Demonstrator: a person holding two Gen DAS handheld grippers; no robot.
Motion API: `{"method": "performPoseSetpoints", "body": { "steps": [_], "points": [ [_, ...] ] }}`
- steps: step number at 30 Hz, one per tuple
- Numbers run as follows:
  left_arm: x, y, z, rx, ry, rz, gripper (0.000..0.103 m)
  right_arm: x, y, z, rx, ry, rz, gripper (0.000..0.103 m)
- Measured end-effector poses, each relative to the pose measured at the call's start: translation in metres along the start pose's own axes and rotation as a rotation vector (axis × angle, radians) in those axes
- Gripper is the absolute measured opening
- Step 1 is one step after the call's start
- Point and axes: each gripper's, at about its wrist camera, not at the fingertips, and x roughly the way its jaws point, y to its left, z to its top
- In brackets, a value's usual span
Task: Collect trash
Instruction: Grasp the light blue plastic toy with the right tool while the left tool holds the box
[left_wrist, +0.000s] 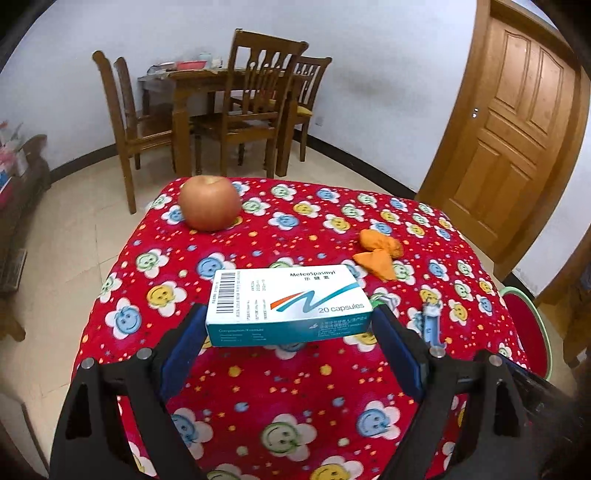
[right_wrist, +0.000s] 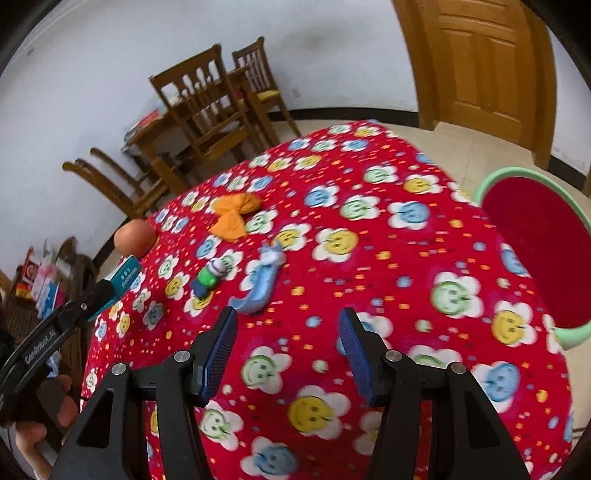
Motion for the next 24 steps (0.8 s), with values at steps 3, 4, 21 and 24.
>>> {"method": "performPoseSetpoints", "body": {
  "steps": [3,4,21,24],
  "points": [
    [0.003,0.007,-0.002,-0.021,0.007,-0.008,0.088,0.012,0.009,0.001,-0.013,0.020,-0.001,0.058],
    [0.003,0.009,-0.003,-0.031,0.007,-0.010,0.088,0.018,0.011,0.001,-0.006,0.034,0.003,0.058],
    [0.003,0.017,-0.009,-0.052,-0.005,-0.039,0.088,0.056,0.033,0.004,-0.070,0.043,-0.108,0.033],
    [0.003,0.016,-0.008,-0.051,0.000,-0.040,0.088,0.055,0.030,0.003,-0.072,0.041,-0.113,0.020]
  ]
}}
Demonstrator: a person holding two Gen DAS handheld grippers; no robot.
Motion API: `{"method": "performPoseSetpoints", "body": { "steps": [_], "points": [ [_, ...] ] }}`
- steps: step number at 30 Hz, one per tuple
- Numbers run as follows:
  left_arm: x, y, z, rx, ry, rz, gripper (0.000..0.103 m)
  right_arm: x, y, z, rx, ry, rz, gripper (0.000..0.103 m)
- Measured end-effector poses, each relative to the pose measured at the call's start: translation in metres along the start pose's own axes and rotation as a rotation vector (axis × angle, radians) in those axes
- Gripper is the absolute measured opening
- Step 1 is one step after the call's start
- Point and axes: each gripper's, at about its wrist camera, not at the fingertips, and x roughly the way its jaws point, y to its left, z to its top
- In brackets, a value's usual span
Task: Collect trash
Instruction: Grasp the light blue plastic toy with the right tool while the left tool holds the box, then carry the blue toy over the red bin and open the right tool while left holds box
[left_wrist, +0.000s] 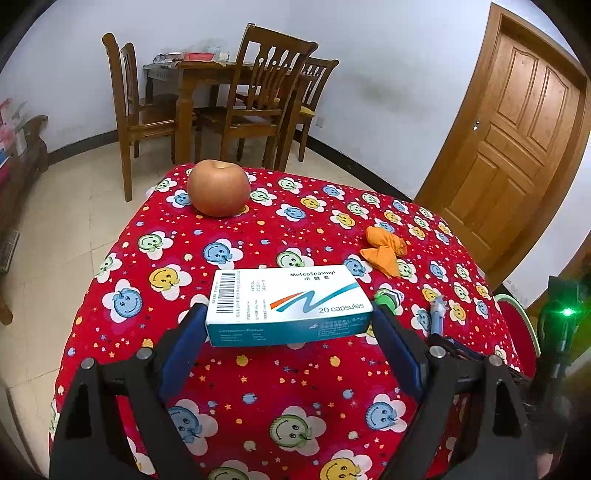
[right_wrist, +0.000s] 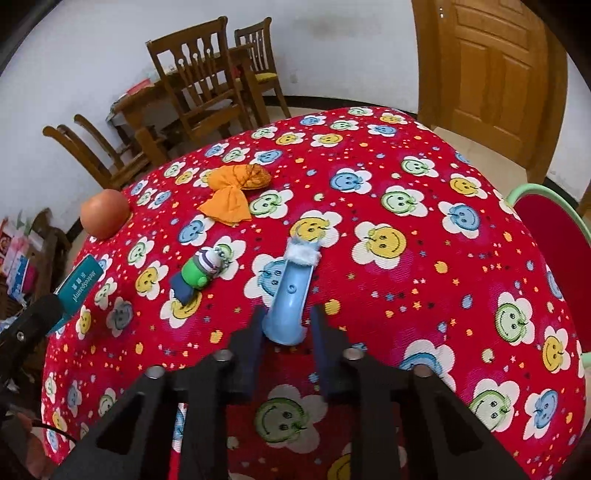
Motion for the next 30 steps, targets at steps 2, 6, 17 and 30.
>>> {"method": "performPoseSetpoints", "body": {
  "steps": [2,6,17,30],
  "points": [
    [-0.001,-0.002,0.000,0.001,0.004,0.004,0.088,-0.003,-0.003,-0.002,-0.003,-0.003,0.019,0.019],
    [-0.008,-0.008,-0.004,0.011,0.000,0.001,0.088,-0.012,-0.006,-0.005,-0.010,-0.014,0.039,0.019],
    [-0.026,-0.035,-0.008,0.047,-0.012,-0.039,0.088,-0.069,-0.031,-0.013,0.020,-0.100,0.105,0.019],
    [-0.047,-0.078,-0.017,0.109,-0.017,-0.111,0.088,-0.125,-0.066,-0.027,0.053,-0.193,0.121,0.019]
  ]
}}
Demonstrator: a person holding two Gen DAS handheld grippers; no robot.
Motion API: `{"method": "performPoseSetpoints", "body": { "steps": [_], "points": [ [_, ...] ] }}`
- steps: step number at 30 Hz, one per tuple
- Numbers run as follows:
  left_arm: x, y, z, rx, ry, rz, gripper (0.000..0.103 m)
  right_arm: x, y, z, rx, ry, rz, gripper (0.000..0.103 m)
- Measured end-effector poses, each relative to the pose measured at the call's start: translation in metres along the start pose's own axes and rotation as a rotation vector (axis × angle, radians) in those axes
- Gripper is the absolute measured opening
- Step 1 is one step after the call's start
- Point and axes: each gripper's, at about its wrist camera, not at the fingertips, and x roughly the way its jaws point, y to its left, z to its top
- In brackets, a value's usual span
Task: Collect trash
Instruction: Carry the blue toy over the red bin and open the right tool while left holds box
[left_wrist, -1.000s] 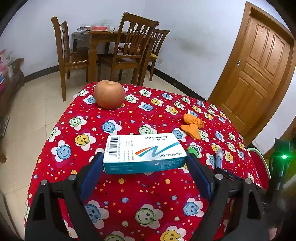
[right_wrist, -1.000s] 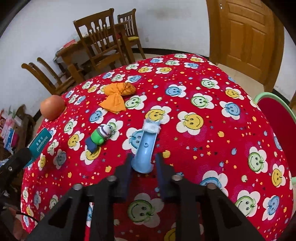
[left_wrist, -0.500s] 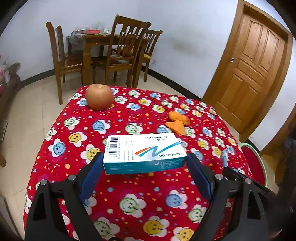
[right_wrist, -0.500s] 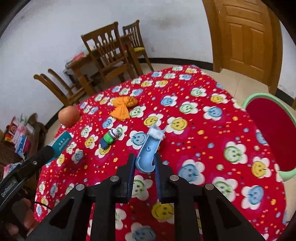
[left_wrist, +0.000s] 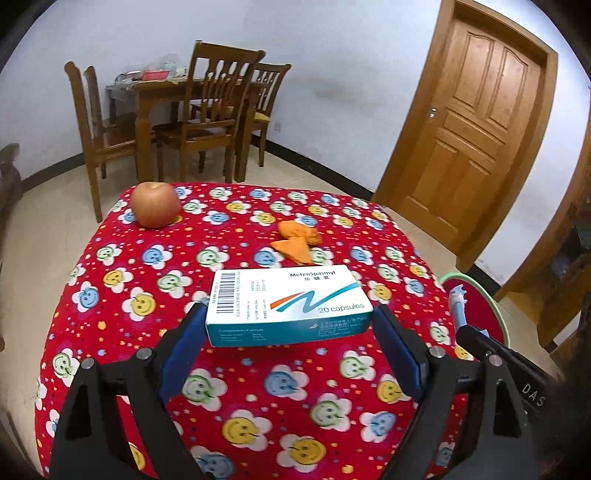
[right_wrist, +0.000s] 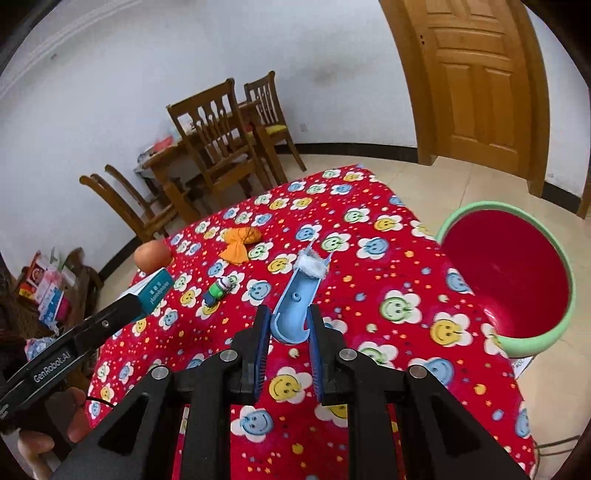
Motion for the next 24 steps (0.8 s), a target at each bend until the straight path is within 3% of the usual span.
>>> {"method": "performPoseSetpoints", "body": {
  "steps": [24],
  "points": [
    [0.009,-0.087,-0.005,0.124,0.043,-0.108,0.088,-0.055,-0.095,-0.001,0.187,-0.094,-0.063,0.019]
  ]
}}
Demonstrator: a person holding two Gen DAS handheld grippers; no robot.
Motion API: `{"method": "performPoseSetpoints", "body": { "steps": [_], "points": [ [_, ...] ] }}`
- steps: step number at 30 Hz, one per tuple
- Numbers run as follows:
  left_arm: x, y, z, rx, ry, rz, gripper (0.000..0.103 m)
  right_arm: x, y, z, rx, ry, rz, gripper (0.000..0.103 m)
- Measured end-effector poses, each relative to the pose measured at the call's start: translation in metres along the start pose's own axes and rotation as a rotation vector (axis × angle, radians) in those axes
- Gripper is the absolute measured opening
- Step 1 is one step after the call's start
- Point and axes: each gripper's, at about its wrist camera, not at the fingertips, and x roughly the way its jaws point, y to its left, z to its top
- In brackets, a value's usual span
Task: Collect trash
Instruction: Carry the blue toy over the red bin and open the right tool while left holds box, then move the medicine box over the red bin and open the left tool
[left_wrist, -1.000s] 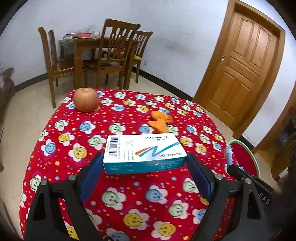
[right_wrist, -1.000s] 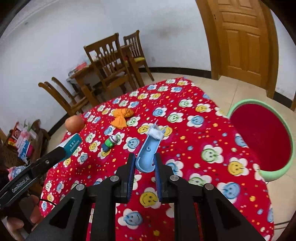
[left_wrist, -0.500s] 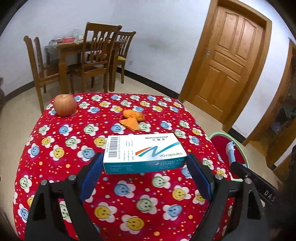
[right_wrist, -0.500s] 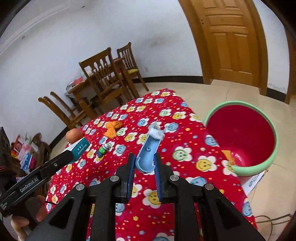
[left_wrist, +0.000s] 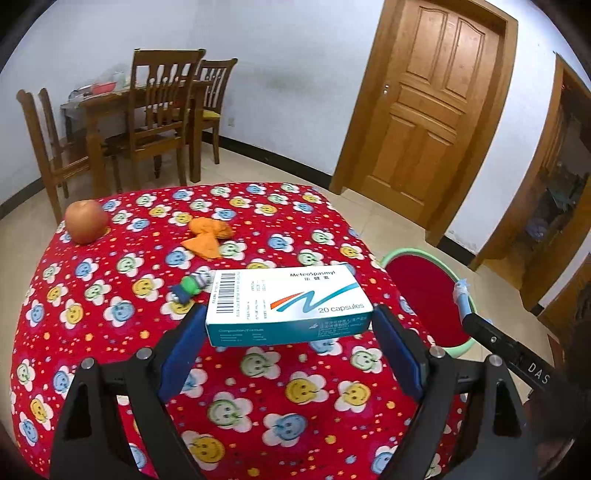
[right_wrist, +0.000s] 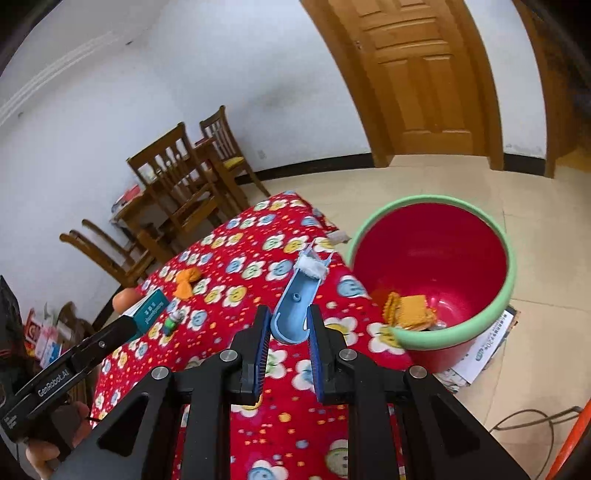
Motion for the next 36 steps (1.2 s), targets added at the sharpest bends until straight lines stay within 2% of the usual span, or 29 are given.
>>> {"method": "performPoseSetpoints", "body": {
  "steps": [11,26,36],
  "points": [
    [0.019,-0.028,0.003,0.041,0.025,-0.027,0.088,0.002,-0.041,0.005,0.074,-0.011,-0.042,0.019],
    [0.047,-0.058,0.003,0.098,0.062,-0.058,0.088,0.028,-0.088,0.011,0.142,0.025,-0.121,0.021],
    [0.065,-0.079,0.004,0.137,0.083,-0.075,0.088,0.021,-0.103,0.012,0.183,0.018,-0.121,0.024]
  ]
}}
